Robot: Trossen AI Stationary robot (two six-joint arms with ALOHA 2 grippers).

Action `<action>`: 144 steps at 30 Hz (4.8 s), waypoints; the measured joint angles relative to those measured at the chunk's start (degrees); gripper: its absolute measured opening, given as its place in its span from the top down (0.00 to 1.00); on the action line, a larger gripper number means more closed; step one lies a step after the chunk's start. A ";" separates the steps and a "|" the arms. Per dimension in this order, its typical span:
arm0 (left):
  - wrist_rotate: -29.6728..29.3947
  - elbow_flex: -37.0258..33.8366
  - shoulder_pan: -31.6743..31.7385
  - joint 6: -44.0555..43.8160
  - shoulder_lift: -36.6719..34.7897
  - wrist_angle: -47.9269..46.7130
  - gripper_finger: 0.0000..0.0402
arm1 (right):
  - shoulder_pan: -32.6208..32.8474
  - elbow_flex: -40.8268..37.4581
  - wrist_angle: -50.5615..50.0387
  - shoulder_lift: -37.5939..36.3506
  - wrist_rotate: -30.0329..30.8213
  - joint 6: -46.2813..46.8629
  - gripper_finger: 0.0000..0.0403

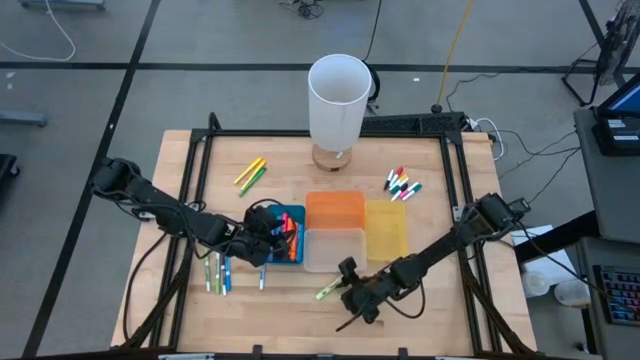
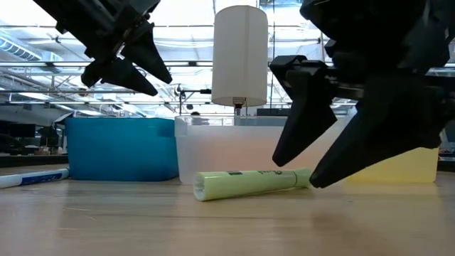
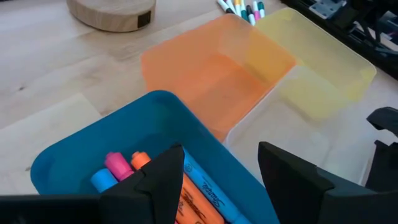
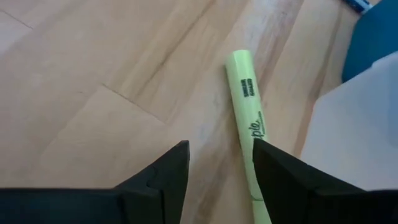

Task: Pick & Place Markers
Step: Put the large green highlighter pen into the blue bin

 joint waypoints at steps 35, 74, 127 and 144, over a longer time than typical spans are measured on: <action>0.39 0.00 0.36 1.02 0.00 0.96 0.47 | -0.25 0.52 2.76 4.30 -2.49 5.70 0.75; 14.81 0.04 -2.81 53.77 9.54 55.50 0.47 | 9.98 -30.82 46.75 -33.59 13.01 -5.05 0.89; 30.84 32.41 0.84 78.87 40.75 66.58 0.85 | 5.92 -36.50 61.55 -29.77 4.00 -2.94 0.89; -12.29 28.68 -8.85 74.76 21.95 37.48 0.85 | 4.32 -36.57 57.91 -29.72 4.52 3.25 0.49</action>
